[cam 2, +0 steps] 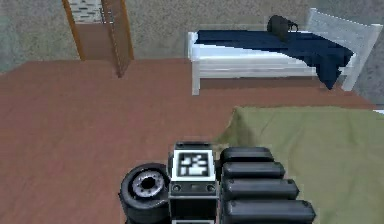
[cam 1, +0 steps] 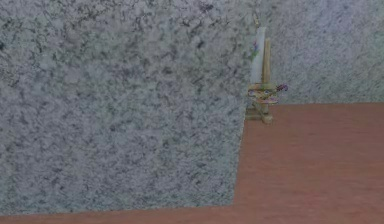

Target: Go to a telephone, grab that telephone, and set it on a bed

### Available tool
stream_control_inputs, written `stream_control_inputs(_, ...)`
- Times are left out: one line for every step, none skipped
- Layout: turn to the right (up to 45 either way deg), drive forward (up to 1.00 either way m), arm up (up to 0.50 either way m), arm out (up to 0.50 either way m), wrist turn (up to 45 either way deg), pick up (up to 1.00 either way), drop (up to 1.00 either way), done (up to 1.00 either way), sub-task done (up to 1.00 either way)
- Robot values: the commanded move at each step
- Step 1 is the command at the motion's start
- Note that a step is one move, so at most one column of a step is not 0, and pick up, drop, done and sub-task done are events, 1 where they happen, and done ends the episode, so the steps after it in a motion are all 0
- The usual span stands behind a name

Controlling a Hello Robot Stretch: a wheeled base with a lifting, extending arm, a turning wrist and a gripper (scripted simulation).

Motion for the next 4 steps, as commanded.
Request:
stream_control_inputs(45.0, 0.00, 0.00, 0.00, 0.0, 0.00, 0.00, 0.00, 0.00)
stream_control_inputs(24.0, 0.00, 0.00, 0.00, 0.0, 0.00, 0.00, 0.00, 0.00)
stream_control_inputs(0.0, 0.90, 0.00, 0.00, 0.0, 0.00, 0.00, 0.00, 0.00)
stream_control_inputs(21.0, 0.00, 0.00, 0.00, 0.0, 0.00, 0.00, 0.00, 0.00)
